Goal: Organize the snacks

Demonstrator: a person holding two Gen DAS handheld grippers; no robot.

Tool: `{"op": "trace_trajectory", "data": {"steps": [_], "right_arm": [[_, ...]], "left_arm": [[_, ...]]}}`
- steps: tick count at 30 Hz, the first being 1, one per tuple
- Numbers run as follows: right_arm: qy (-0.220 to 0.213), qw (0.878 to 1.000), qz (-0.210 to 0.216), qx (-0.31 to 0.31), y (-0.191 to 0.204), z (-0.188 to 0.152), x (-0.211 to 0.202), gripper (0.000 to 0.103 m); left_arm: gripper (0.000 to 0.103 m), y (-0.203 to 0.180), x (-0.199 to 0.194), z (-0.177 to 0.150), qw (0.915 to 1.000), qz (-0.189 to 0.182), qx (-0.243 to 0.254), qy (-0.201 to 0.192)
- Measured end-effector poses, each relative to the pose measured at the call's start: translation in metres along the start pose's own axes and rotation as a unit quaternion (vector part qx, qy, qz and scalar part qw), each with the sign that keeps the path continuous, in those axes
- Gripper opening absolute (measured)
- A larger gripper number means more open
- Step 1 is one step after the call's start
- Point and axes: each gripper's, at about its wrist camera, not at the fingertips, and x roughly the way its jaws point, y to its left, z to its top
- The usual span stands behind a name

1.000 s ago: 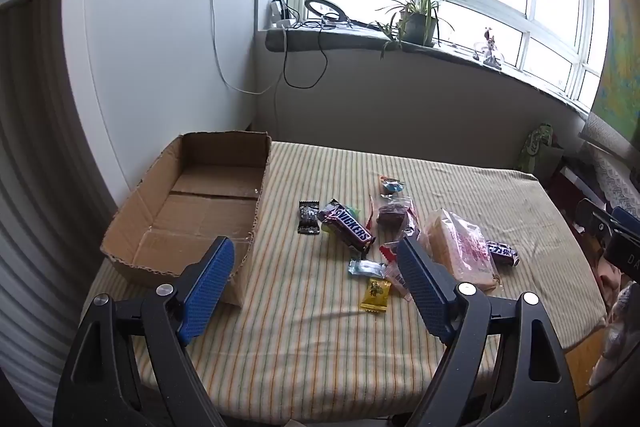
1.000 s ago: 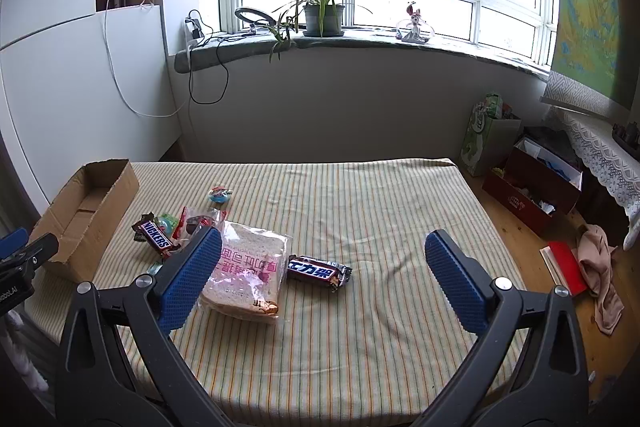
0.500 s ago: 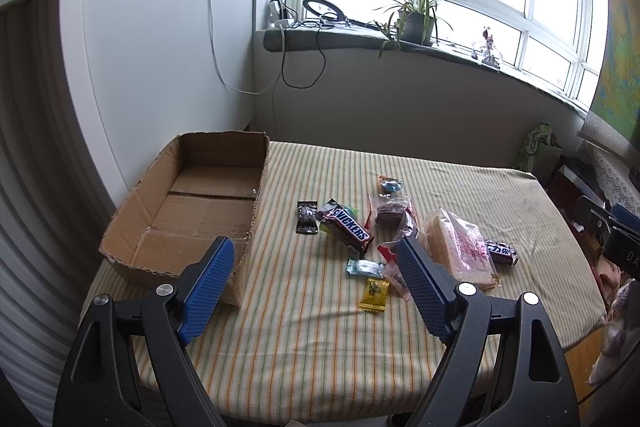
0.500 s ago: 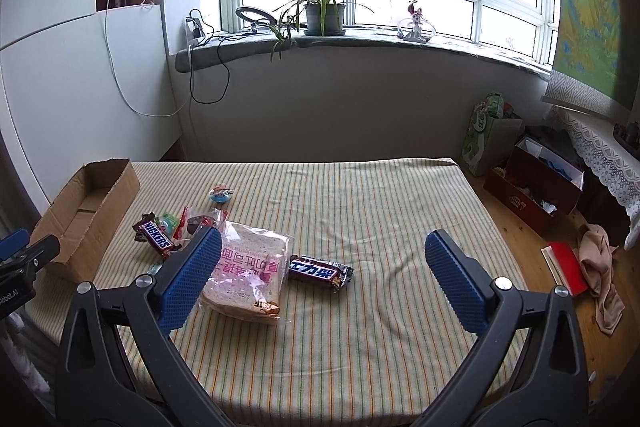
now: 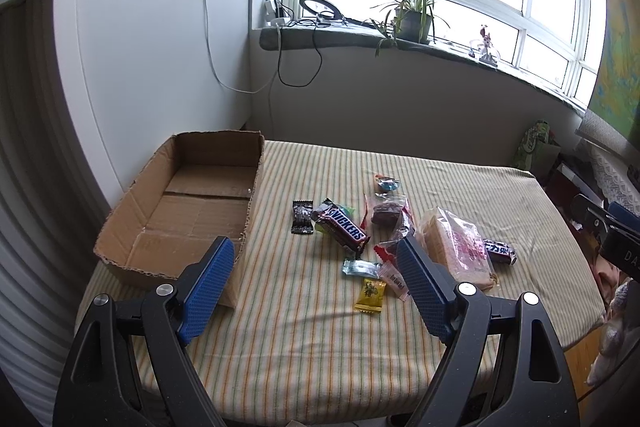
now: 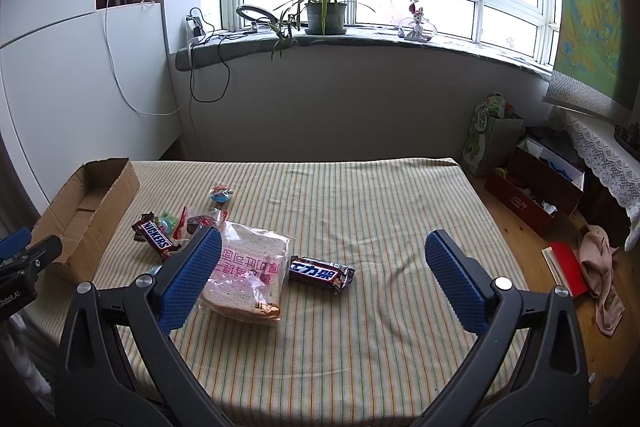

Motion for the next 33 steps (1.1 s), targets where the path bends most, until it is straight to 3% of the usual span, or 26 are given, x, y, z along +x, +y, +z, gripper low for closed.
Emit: {"op": "trace_trajectory", "data": {"steps": [33], "right_arm": [[0.010,1.000,0.004,0.004,-0.001,-0.009,0.016,0.103]], "left_arm": [[0.084,-0.007,0.008,-0.001,0.9999,-0.006,0.005,0.008]]}}
